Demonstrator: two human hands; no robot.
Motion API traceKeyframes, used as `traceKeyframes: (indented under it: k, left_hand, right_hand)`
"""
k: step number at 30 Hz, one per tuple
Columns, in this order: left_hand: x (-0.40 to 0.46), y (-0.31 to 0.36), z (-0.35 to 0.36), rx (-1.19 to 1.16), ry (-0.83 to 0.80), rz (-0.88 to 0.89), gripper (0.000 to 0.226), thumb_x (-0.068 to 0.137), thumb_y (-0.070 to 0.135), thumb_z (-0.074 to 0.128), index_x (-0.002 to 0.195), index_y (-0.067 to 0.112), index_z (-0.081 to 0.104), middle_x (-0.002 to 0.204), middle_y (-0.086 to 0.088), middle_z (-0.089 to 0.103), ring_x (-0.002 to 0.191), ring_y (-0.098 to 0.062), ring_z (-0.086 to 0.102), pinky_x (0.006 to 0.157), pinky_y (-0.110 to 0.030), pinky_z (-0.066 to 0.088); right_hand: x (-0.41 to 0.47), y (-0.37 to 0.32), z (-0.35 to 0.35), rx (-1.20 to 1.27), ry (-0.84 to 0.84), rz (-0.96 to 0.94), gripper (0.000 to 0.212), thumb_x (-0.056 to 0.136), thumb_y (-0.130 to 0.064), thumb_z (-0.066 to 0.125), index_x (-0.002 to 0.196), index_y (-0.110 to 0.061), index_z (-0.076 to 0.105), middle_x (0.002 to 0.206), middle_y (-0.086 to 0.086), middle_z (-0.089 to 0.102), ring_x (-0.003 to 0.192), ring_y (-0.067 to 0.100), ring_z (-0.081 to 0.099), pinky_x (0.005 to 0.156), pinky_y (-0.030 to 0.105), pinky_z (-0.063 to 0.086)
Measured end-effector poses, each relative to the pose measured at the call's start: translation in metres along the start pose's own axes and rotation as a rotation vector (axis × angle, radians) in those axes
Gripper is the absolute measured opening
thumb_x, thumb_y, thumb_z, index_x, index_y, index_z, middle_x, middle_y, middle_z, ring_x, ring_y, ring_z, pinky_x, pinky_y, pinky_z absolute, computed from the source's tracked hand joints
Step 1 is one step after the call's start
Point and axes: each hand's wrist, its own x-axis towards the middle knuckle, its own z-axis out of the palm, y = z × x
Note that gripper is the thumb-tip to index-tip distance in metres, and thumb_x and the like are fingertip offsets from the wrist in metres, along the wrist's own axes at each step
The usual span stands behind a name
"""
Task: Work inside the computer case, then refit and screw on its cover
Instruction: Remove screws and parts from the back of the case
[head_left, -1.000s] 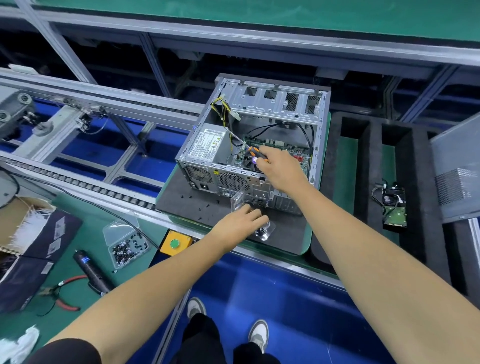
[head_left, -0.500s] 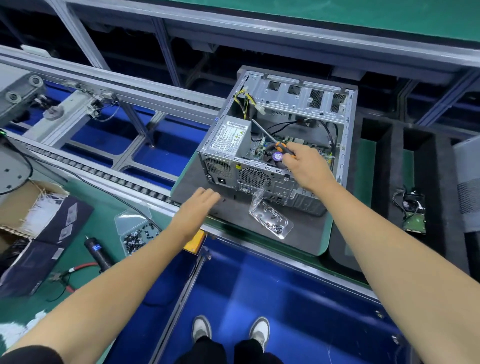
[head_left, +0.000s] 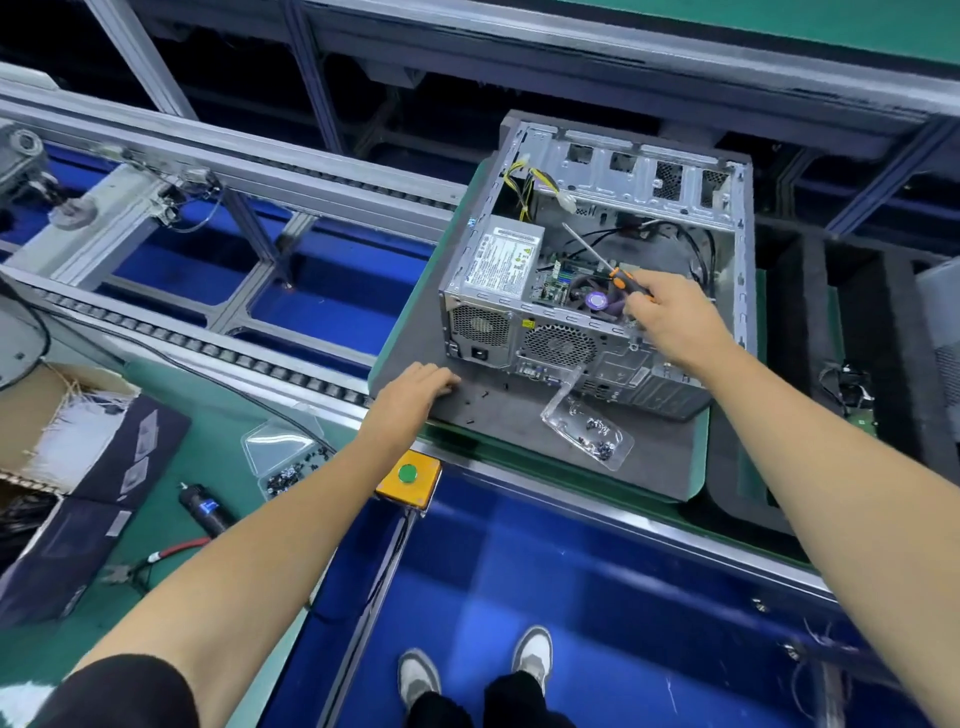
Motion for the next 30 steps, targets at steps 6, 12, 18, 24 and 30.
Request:
traceKeyframes:
  k: [6, 12, 18, 24, 30]
  left_hand:
    - [-0.004, -0.006, 0.009, -0.162, 0.2, 0.196, 0.027, 0.088, 0.002, 0.075, 0.114, 0.009, 0.072, 0.117, -0.005, 0.068, 0.108, -0.016, 0.056, 0.097, -0.026, 0.05]
    - [-0.008, -0.002, 0.016, -0.086, 0.103, 0.33, 0.029, 0.081, 0.03, 0.082, 0.109, 0.022, 0.079, 0.119, 0.007, 0.072, 0.112, -0.015, 0.053, 0.097, -0.029, 0.029]
    - [-0.003, 0.003, 0.017, -0.146, 0.018, 0.264, 0.016, 0.087, 0.01, 0.077, 0.103, 0.012, 0.082, 0.113, -0.002, 0.076, 0.113, 0.003, 0.055, 0.103, -0.01, 0.018]
    - [0.014, 0.014, 0.005, 0.017, -0.056, 0.232, 0.018, 0.1, 0.025, 0.064, 0.107, 0.018, 0.079, 0.105, 0.001, 0.073, 0.101, -0.02, 0.064, 0.093, -0.027, 0.03]
    - [0.014, 0.021, 0.013, -0.042, 0.056, 0.109, 0.012, 0.096, 0.025, 0.069, 0.094, 0.014, 0.07, 0.094, 0.0, 0.067, 0.087, -0.026, 0.053, 0.083, -0.024, 0.029]
  right_hand:
    - [-0.003, -0.002, 0.0, 0.075, 0.009, 0.011, 0.029, 0.082, -0.032, 0.042, 0.091, -0.015, 0.063, 0.087, 0.011, 0.072, 0.063, 0.027, 0.052, 0.06, 0.036, 0.039]
    - [-0.004, -0.004, 0.0, 0.133, 0.021, 0.027, 0.021, 0.09, -0.019, 0.046, 0.089, -0.02, 0.067, 0.072, -0.014, 0.068, 0.053, 0.01, 0.045, 0.057, 0.032, 0.037]
    - [-0.005, -0.005, 0.0, 0.142, 0.026, 0.028, 0.02, 0.088, -0.021, 0.045, 0.077, -0.03, 0.059, 0.053, -0.022, 0.054, 0.043, 0.005, 0.036, 0.053, 0.03, 0.031]
    - [-0.005, -0.008, -0.001, 0.134, 0.036, 0.029, 0.024, 0.088, -0.021, 0.044, 0.074, -0.035, 0.056, 0.052, -0.022, 0.053, 0.042, 0.005, 0.037, 0.05, 0.029, 0.033]
    - [-0.003, -0.004, 0.0, 0.125, 0.03, 0.029, 0.019, 0.088, -0.022, 0.044, 0.076, -0.029, 0.057, 0.053, -0.018, 0.053, 0.044, 0.005, 0.039, 0.051, 0.03, 0.033]
